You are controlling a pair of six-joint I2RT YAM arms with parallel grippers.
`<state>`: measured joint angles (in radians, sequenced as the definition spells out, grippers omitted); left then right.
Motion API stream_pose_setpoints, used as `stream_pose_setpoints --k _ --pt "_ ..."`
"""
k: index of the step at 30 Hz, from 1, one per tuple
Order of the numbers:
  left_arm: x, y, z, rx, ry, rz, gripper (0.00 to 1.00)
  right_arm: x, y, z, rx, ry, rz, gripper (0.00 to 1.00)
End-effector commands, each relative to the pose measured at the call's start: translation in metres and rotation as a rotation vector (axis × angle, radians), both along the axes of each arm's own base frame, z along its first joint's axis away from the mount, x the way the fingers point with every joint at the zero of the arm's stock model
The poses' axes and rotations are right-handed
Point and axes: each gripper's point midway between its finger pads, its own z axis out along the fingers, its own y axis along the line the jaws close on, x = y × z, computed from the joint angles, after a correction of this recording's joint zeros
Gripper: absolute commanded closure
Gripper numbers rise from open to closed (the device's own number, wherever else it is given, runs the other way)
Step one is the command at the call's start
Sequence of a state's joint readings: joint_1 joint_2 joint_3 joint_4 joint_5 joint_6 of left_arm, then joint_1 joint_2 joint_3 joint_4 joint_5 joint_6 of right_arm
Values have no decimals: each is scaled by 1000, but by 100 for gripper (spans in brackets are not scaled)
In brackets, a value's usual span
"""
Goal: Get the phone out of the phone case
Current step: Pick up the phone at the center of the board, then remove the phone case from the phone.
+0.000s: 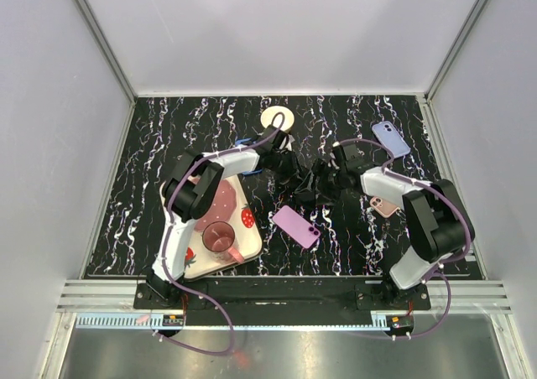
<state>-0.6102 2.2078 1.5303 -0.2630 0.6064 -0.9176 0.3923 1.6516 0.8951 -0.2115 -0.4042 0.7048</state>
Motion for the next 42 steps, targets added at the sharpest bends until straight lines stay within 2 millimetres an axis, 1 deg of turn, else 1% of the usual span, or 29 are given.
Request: stream_pose_setpoints --k 1,2,3,4,5,6,7,8,9,10,11,12,13,14,15,16,17,18,19,20,24,29,30,32,35,37,40,41,42 --pt "7 -11 17 -69 -36 8 100 10 5 49 42 -144 14 26" --pt "12 -11 24 -91 -52 22 100 4 -1 59 28 -154 6 18" --pt "12 -10 36 -111 -69 25 100 6 -5 66 8 -175 -9 13" --pt "14 -10 43 -130 -80 26 100 5 -9 74 -6 -194 -12 2" --pt "17 -8 52 -156 -102 34 100 -2 -16 91 -12 -223 -20 0" --pt "19 -8 75 -203 -148 28 100 -3 -20 101 -22 -254 -33 0" --pt "15 -9 90 -254 -163 6 100 -4 -24 111 -19 -281 -42 0" --pt "20 -10 108 -324 -219 6 100 -9 -28 131 3 -332 -51 0" --pt "18 -10 133 -376 -264 -4 100 -11 -30 140 15 -353 -65 0" --pt "15 -9 145 -415 -275 -19 100 -12 -32 150 37 -363 -92 0" --pt "15 -9 160 -464 -299 -14 100 -13 -37 167 67 -409 -120 0" --pt "12 -8 179 -512 -326 -19 100 -15 -37 173 93 -419 -130 1" --pt "8 -7 191 -560 -335 -30 100 -17 -35 182 141 -419 -158 2" --pt "8 -5 210 -649 -350 -13 100 -14 -35 203 207 -485 -176 5" --pt "4 -3 226 -708 -364 -14 100 -19 -30 201 255 -475 -168 7" --pt "2 0 237 -764 -371 -13 100 -20 -28 213 318 -482 -190 8" --pt "-2 7 259 -874 -381 -4 100 -16 -26 223 362 -518 -197 10" --pt "-3 10 267 -922 -380 0 100 -18 -23 223 396 -498 -200 13" --pt "-2 16 277 -977 -330 24 100 -17 -22 229 418 -515 -193 14" --pt "-7 21 286 -1033 -372 5 100 -18 -21 230 430 -516 -186 15" --pt "-9 27 291 -1036 -382 25 100 -21 -19 234 472 -511 -171 23" --pt "-11 30 296 -1036 -399 30 100 -19 -22 237 516 -527 -213 43" --pt "-11 30 296 -1036 -393 32 100 -19 -22 234 528 -514 -228 46" --pt "-11 32 295 -1035 -394 38 100 -16 -22 238 556 -529 -232 52" --pt "-11 32 292 -1019 -399 47 100 -15 -16 242 609 -516 -212 57" --pt "-10 32 292 -1016 -401 47 100 -13 -14 238 621 -494 -216 63" --pt "-10 32 293 -1012 -407 48 100 -10 -14 239 631 -490 -224 75" --pt "-11 32 294 -1011 -410 46 100 -10 -13 241 642 -489 -222 83" --pt "-10 33 293 -1006 -408 51 100 -10 -12 240 665 -468 -237 97"
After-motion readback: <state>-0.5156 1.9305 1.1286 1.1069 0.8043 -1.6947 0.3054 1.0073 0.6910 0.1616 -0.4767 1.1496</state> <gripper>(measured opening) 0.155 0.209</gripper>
